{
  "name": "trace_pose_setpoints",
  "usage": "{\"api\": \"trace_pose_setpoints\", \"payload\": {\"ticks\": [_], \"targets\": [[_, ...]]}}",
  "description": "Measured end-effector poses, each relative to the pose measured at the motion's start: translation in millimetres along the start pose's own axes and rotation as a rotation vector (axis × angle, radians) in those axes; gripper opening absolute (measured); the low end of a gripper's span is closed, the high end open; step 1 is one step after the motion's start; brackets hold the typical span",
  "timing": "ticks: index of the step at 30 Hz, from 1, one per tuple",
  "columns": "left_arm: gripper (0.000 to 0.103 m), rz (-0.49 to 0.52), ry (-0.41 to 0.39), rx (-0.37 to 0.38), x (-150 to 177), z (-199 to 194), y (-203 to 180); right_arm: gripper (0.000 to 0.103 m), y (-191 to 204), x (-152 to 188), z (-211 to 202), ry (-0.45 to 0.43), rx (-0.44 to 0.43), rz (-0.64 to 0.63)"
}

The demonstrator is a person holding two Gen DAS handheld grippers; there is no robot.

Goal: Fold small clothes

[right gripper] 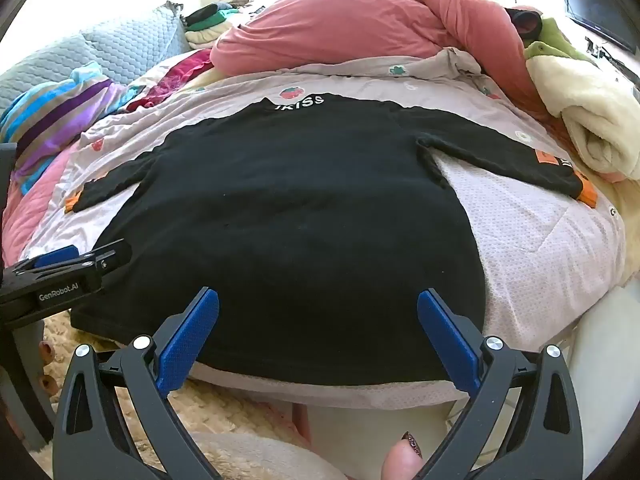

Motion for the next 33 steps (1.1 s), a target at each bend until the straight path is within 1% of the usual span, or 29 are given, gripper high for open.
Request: {"api": "trace_pose_setpoints", "payload": {"ticks": [8,10,17,19,33], "targets": [[0.094,-0.002,0.003,0.000,0,1,1,0.099,1,1,0,-0.003,-0.006,0.003],[0.094,-0.001,0.002,0.000,-2,0,-3,0.099,10,1,4,-0.005,0.003,-0.003],[0.094,0.000,-0.004,0.000,-7,-7,-4,0.099,6,1,2,-0.002,-0.005,-0.006],[0.094,0.004,-0.013,-0.006,-2,-6,-4,0.099,6,1,2,-0.002,-0.005,-0.006],[0.094,0.005,-0.016,-0.007,-1,-6,-4,0.099,10,2,4,0.002,-0.009,-0.004]]}}
Point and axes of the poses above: each gripper's, at about its wrist camera, not at the fingertips, and z roughly the way its jaws point, y to its left, x to its underside, the point moved 1 cm from there along z, roughly the way its jaws point, and after that the axes turned 8 degrees about -z, right-handed, at the moved point
